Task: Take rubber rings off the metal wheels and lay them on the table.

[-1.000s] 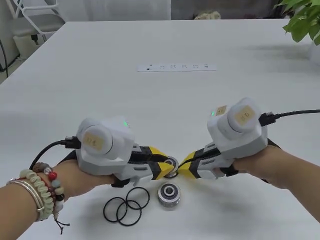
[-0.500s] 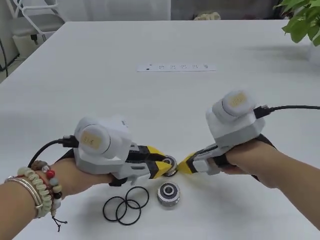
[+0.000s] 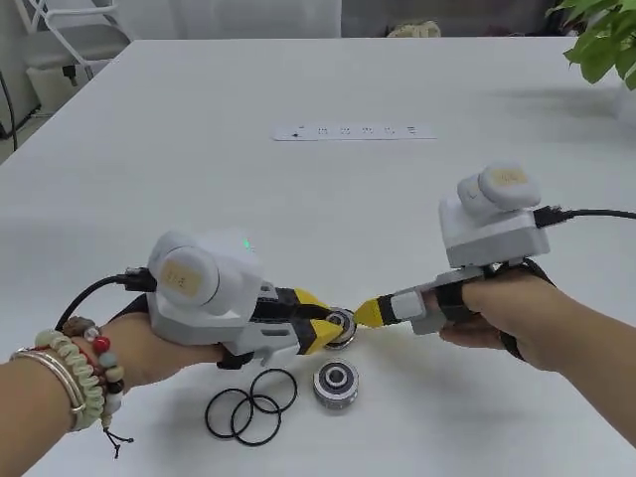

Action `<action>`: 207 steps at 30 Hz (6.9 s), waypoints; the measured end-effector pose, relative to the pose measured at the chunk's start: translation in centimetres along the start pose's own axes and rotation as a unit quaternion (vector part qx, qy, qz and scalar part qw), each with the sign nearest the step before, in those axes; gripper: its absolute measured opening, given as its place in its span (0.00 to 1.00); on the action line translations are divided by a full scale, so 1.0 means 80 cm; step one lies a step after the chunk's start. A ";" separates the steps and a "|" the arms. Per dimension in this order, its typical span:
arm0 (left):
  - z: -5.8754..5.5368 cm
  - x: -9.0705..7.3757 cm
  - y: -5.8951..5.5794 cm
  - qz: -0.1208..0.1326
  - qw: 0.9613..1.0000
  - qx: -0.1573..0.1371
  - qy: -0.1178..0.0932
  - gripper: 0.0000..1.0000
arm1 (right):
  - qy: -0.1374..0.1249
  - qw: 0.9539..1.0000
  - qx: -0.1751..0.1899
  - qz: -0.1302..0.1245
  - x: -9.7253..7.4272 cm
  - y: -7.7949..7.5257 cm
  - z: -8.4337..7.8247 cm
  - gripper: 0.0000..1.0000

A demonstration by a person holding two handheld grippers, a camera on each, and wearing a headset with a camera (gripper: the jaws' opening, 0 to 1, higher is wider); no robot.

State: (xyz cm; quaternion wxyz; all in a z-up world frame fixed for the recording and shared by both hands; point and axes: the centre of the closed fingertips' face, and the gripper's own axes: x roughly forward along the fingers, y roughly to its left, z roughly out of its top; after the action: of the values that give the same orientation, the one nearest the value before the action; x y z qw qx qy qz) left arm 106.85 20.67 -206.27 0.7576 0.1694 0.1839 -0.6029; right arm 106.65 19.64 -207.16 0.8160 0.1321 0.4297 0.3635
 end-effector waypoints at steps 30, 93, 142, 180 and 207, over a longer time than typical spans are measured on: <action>0.005 0.000 -0.005 -0.001 0.999 0.027 0.021 0.12 | 0.010 0.999 -0.040 -0.017 0.001 0.010 0.004 0.00; -0.019 -0.237 -0.050 0.121 0.991 -0.038 0.031 0.86 | -0.036 0.994 -0.089 0.056 -0.016 0.084 0.044 0.00; -0.043 -0.233 -0.047 0.128 0.987 -0.082 0.047 0.82 | 0.068 0.980 -0.181 0.049 0.072 0.121 -0.036 0.01; -0.034 -0.230 -0.051 0.119 0.988 -0.089 0.029 0.85 | 0.060 0.952 -0.296 0.053 0.034 0.148 -0.004 0.36; -0.033 -0.222 -0.064 0.088 0.991 -0.102 0.022 0.99 | -0.048 0.932 -0.355 0.051 -0.073 0.156 0.007 0.88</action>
State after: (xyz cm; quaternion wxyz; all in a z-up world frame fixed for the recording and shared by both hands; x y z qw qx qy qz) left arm 98.00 35.95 -200.18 0.8167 0.1199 0.2458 -0.5082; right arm 98.98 24.35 -196.70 0.8095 -0.1269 0.2261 0.5268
